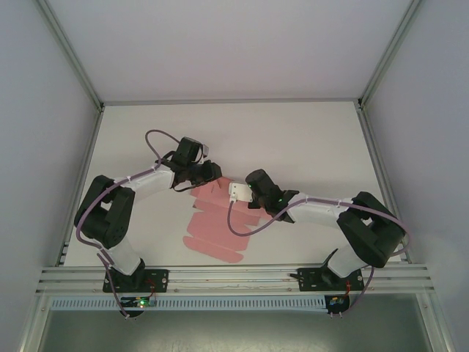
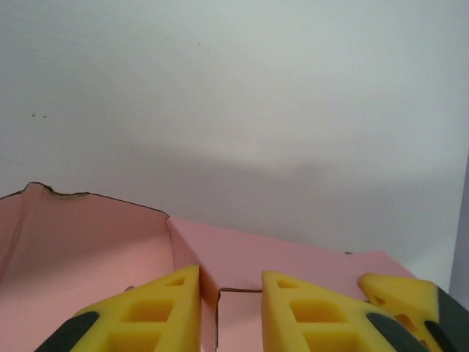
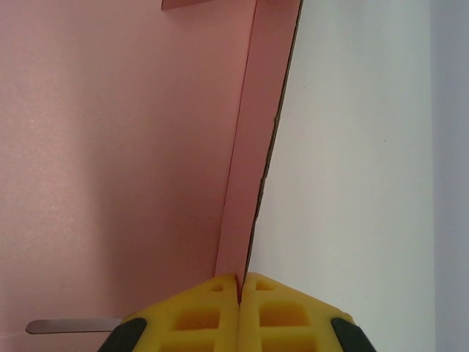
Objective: Assemble paper box
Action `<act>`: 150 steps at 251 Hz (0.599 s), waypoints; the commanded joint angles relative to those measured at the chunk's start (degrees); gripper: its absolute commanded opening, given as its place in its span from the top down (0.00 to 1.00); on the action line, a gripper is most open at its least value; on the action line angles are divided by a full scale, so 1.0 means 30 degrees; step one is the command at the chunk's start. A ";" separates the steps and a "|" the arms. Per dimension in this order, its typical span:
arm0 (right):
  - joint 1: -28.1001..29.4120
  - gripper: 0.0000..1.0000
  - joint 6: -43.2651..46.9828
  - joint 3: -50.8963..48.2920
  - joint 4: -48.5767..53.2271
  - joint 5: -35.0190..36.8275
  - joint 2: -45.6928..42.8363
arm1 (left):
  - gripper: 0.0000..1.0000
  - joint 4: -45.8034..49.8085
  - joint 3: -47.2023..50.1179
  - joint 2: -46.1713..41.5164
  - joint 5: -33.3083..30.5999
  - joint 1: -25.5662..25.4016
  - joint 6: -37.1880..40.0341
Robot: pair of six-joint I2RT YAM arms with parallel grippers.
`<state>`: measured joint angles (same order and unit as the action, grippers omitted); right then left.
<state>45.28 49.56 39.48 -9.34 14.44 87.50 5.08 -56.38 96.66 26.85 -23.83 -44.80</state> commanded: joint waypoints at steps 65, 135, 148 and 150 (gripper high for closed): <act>0.0816 1.00 -0.0495 -0.0987 -0.3676 -0.0707 -0.1271 | 0.75 -0.6813 0.2186 -0.1304 0.1109 0.0531 -0.4598; 0.0801 1.00 -0.0357 -0.1597 -0.3967 -0.0138 -0.2313 | 0.59 -0.6079 0.2871 -0.2757 0.0986 0.0792 -0.3661; 0.0772 1.00 -0.0222 -0.1643 -0.3717 0.0134 -0.2504 | 0.46 -0.4473 0.2647 -0.3455 0.0482 0.0840 -0.2385; 0.0768 1.00 -0.0229 -0.1647 -0.3676 0.0196 -0.2529 | 0.44 -0.4176 0.2591 -0.3606 0.0366 0.0844 -0.2185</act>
<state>46.39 48.34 35.22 -17.58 15.59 82.35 -10.83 -47.81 90.63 28.53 -21.65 -56.66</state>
